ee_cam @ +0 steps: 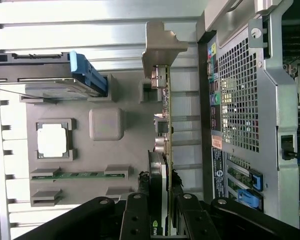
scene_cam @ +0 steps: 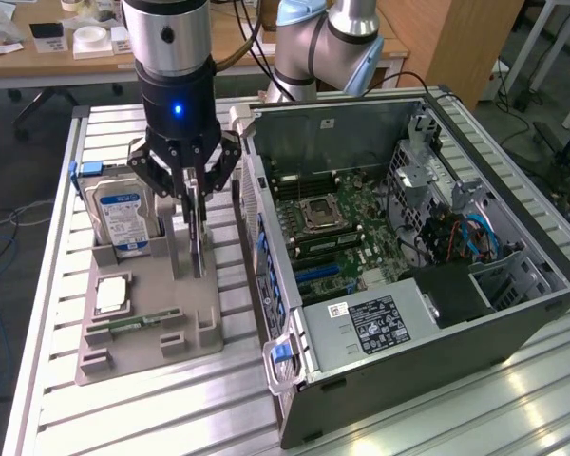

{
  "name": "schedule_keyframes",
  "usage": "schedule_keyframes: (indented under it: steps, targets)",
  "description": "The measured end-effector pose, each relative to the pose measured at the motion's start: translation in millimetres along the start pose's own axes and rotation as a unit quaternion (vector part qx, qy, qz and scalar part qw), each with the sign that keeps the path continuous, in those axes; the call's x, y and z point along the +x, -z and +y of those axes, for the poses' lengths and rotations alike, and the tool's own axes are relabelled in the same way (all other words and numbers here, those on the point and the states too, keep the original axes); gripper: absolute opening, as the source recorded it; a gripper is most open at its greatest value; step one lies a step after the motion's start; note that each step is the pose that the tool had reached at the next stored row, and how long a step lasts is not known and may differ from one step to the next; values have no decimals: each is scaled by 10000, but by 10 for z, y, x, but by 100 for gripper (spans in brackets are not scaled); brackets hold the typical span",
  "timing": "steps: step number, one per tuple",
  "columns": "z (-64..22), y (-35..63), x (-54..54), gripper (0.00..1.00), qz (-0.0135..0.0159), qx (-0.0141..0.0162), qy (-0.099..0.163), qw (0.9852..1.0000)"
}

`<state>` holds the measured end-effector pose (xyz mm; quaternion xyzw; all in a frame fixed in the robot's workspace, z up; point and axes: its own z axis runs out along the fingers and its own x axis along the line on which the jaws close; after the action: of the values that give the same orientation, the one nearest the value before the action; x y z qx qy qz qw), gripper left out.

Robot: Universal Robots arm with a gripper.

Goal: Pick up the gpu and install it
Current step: 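Pick up the gpu and move the gpu toward the slot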

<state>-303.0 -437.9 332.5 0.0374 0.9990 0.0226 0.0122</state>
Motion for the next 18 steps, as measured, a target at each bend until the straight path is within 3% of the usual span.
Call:
schedule_keyframes:
  steps: [6, 18]
  targets:
    - [2, 45, -1, 27, 0, 1, 0, 10000]
    - [21, 449, -10, 27, 1, -13, 0, 10000]
